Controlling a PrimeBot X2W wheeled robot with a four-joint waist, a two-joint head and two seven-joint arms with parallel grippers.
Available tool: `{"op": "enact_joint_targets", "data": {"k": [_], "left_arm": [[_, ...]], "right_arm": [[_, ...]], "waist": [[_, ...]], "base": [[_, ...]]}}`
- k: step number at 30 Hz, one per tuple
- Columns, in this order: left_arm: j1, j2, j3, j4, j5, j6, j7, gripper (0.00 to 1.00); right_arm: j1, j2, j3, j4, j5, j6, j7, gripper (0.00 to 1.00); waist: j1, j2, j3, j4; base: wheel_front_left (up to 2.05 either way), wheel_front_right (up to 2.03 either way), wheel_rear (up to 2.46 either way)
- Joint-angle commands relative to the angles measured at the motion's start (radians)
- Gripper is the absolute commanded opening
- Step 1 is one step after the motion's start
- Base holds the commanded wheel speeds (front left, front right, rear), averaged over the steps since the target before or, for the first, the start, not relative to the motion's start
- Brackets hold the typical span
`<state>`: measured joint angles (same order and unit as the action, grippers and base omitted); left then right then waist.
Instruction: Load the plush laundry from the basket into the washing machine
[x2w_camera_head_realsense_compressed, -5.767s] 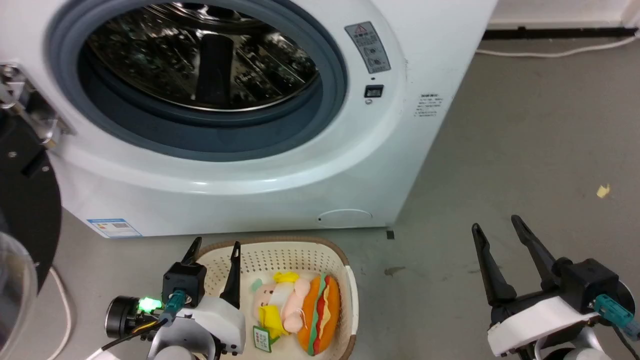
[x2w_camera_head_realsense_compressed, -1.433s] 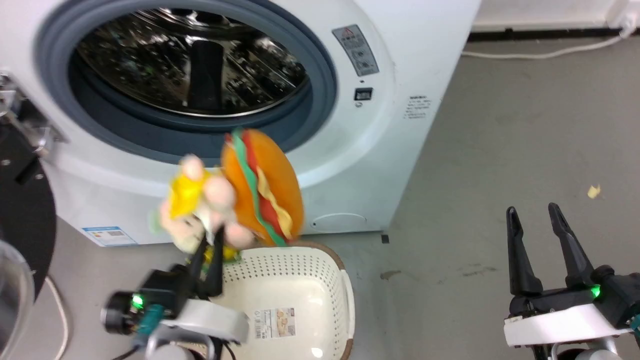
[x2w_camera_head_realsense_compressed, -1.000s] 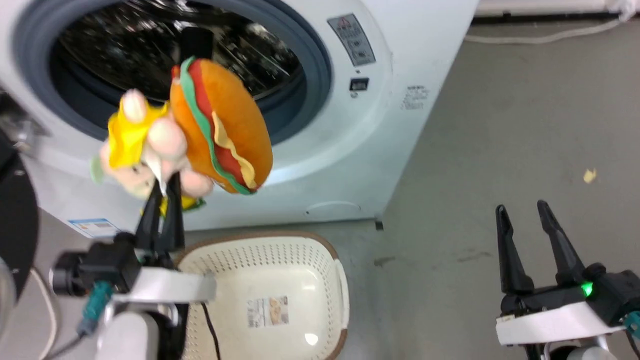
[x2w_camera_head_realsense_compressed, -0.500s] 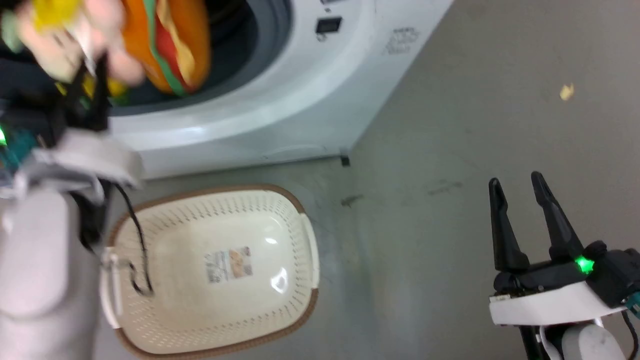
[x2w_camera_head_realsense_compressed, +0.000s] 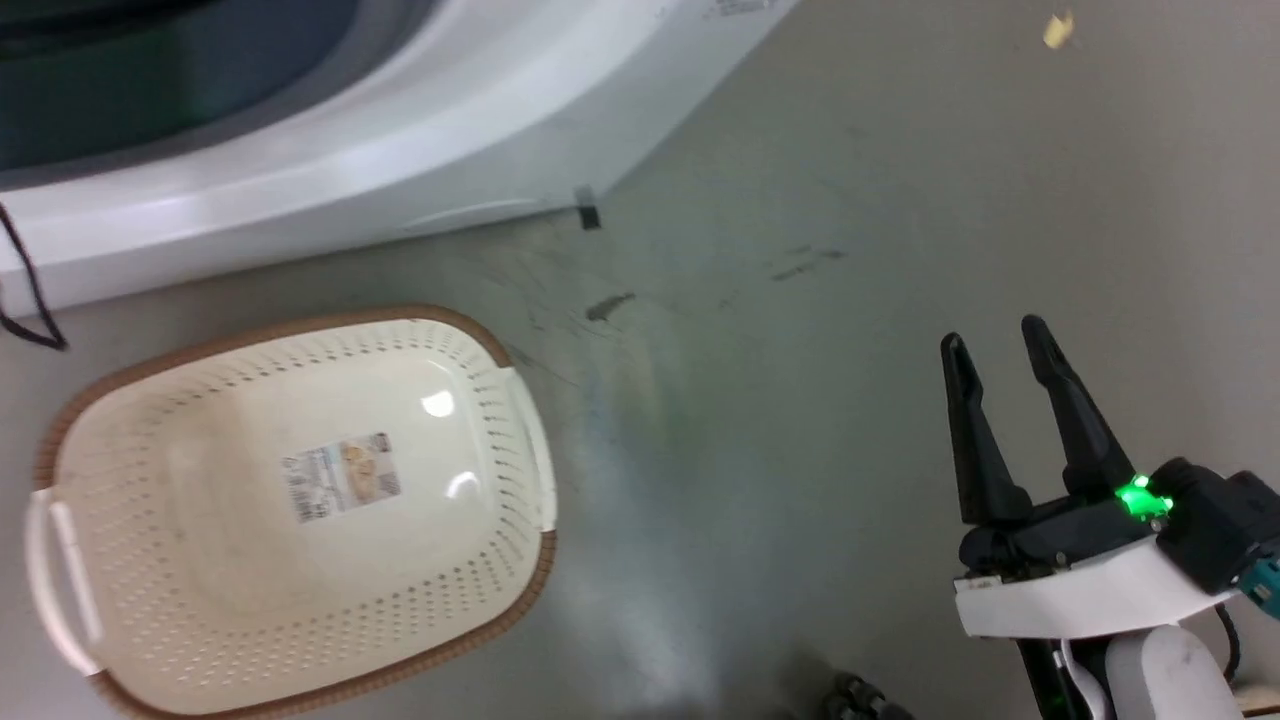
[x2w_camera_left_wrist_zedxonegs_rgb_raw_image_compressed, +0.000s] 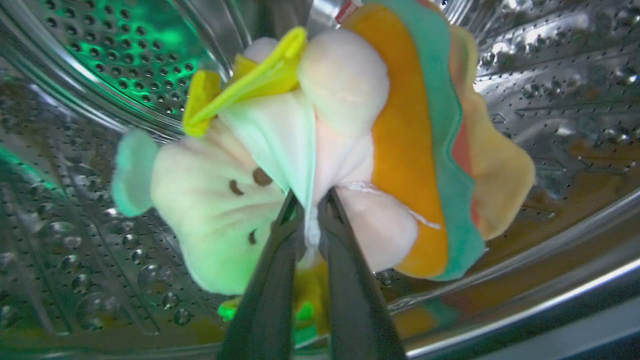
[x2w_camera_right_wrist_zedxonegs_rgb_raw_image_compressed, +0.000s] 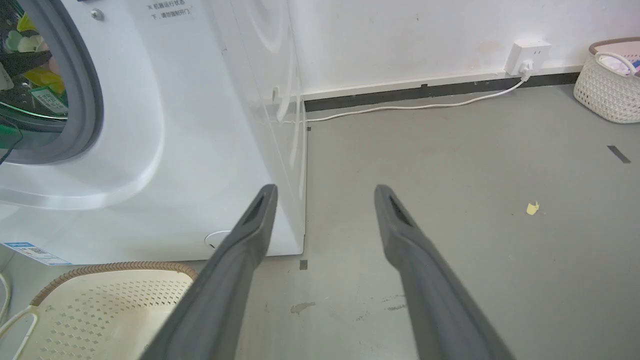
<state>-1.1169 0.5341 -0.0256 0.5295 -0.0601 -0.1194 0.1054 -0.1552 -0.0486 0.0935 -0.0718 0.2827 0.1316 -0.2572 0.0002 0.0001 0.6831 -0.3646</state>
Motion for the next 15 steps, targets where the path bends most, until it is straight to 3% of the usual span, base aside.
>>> {"op": "enact_joint_targets", "data": {"k": [1, 8, 15], "left_arm": [[-0.047, 0.013, -0.018, 0.042, 0.011, -0.007, 0.010, 0.00], [-0.142, 0.027, -0.084, 0.185, 0.030, -0.009, 0.036, 0.00], [-0.158, 0.035, -0.129, 0.266, 0.049, -0.010, -0.019, 0.00]], "right_arm": [[-0.021, -0.002, 0.005, 0.001, 0.011, -0.001, -0.005, 1.00], [-0.037, -0.002, 0.021, 0.002, 0.032, -0.001, -0.005, 1.00], [-0.046, -0.002, 0.015, 0.008, 0.033, -0.001, -0.005, 1.00]], "waist": [[-0.0002, -0.0001, 0.031, -0.030], [-0.0002, -0.0001, 0.056, -0.039], [-0.0002, -0.0001, 0.040, -0.034]], "base": [[0.00, 0.00, 0.00], [0.00, 0.00, 0.00], [0.00, 0.00, 0.00]]}}
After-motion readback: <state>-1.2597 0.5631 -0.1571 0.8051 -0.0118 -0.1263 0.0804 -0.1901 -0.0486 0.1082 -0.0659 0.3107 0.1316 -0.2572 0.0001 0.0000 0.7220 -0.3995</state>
